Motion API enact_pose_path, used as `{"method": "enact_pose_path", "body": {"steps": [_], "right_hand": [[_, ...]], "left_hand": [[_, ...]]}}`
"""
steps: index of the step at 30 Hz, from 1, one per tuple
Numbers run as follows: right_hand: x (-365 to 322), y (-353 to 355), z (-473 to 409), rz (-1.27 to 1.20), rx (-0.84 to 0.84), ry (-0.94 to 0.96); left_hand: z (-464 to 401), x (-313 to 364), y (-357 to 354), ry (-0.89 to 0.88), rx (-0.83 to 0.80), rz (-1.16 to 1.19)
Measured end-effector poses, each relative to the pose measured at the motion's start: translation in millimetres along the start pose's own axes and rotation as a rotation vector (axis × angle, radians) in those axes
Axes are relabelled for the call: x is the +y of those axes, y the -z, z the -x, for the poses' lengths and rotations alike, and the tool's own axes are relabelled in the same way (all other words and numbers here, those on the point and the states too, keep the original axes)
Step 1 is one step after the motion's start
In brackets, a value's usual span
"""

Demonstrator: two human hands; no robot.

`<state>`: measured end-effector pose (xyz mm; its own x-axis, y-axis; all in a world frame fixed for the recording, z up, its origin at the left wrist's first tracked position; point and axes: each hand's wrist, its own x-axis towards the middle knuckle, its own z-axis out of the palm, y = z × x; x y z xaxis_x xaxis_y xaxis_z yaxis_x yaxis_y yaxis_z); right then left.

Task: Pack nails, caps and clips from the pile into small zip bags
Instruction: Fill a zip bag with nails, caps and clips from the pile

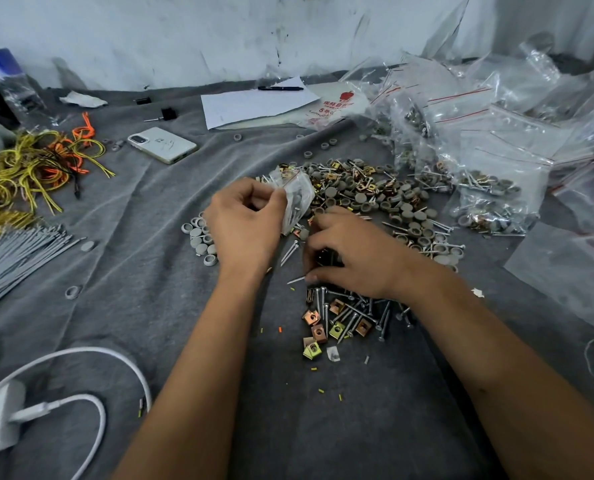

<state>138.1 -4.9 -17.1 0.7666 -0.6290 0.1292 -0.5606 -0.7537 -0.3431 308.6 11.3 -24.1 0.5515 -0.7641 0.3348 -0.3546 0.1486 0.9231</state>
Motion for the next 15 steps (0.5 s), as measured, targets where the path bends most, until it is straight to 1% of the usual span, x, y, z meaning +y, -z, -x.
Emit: {"method": "enact_pose_path", "body": {"steps": [2, 5, 7, 9, 11, 13, 15], "right_hand": [[-2, 2, 2, -0.112, 0.055, 0.032], [-4, 8, 6, -0.5, 0.174, 0.025], [-3, 11, 8, -0.646, 0.312, 0.035], [0, 12, 9, -0.671, 0.495, 0.039], [4, 14, 9, -0.628, 0.63, -0.002], [8, 13, 9, -0.538, 0.68, -0.052], [10, 11, 8, -0.431, 0.659, -0.079]], "left_hand": [[-1, -1, 0, -0.001, -0.005, -0.005], [-1, 0, 1, -0.013, -0.027, -0.014], [0, 0, 0, -0.021, -0.05, -0.02], [1, 2, -1, -0.032, -0.075, -0.032], [3, 2, -2, -0.046, -0.104, -0.048], [5, 2, -4, -0.054, -0.129, -0.053], [8, 2, -6, -0.058, -0.149, -0.033]]}}
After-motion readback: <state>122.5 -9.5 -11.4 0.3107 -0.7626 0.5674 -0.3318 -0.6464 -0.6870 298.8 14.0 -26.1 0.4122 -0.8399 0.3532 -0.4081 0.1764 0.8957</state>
